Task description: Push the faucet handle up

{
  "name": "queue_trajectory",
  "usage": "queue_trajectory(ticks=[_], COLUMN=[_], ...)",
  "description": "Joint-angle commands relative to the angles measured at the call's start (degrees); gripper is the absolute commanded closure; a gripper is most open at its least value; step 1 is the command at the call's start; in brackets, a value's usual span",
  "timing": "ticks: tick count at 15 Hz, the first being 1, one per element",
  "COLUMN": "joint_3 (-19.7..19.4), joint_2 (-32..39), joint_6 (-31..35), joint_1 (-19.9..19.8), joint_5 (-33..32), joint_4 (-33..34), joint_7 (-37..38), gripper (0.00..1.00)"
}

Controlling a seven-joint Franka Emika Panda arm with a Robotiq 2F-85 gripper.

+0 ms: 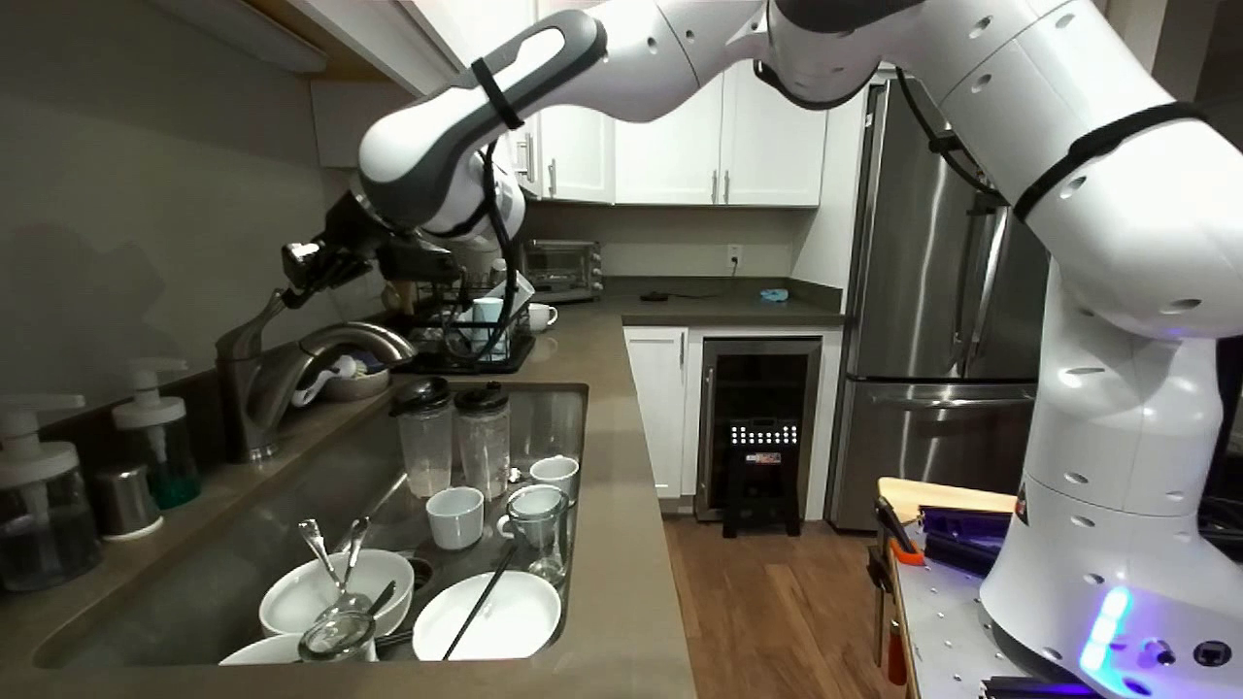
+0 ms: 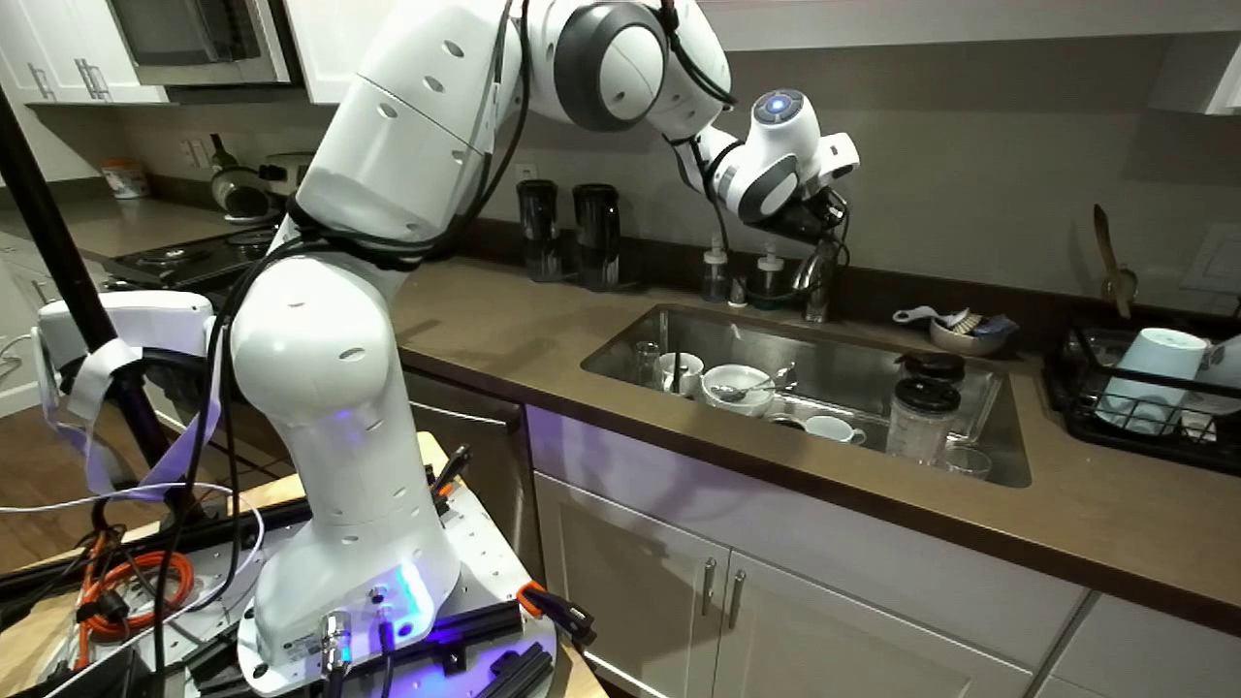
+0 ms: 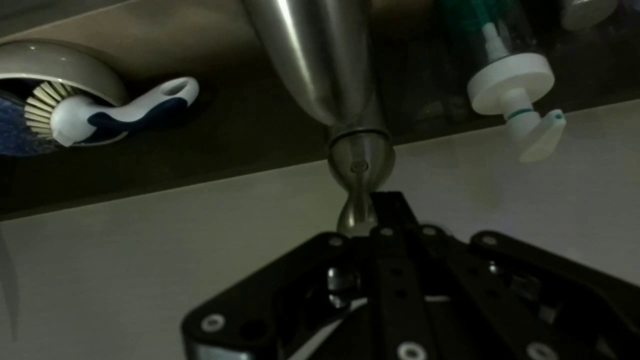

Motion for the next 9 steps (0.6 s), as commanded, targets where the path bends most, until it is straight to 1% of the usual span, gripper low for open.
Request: queue_trajectory(ticks=[1,4,7,9], joint_3=[-0.87,-2.20,-5.81,-7.19], joint_2=[2.17,3.03,3.55,4.11], joint_6=[-1.75,-2.31,-4.00,-4.46], joint_1=[0.92,1.95,4.36,5.25], joint_5=[-1.85,-2.94,-4.41,-4.89], joint_4=[3.82,5.29,7.15,8.43], joint_7=[-1.06,-0.44,1.66,1.88], gripper=[1.00,1.00,1.00,1.00])
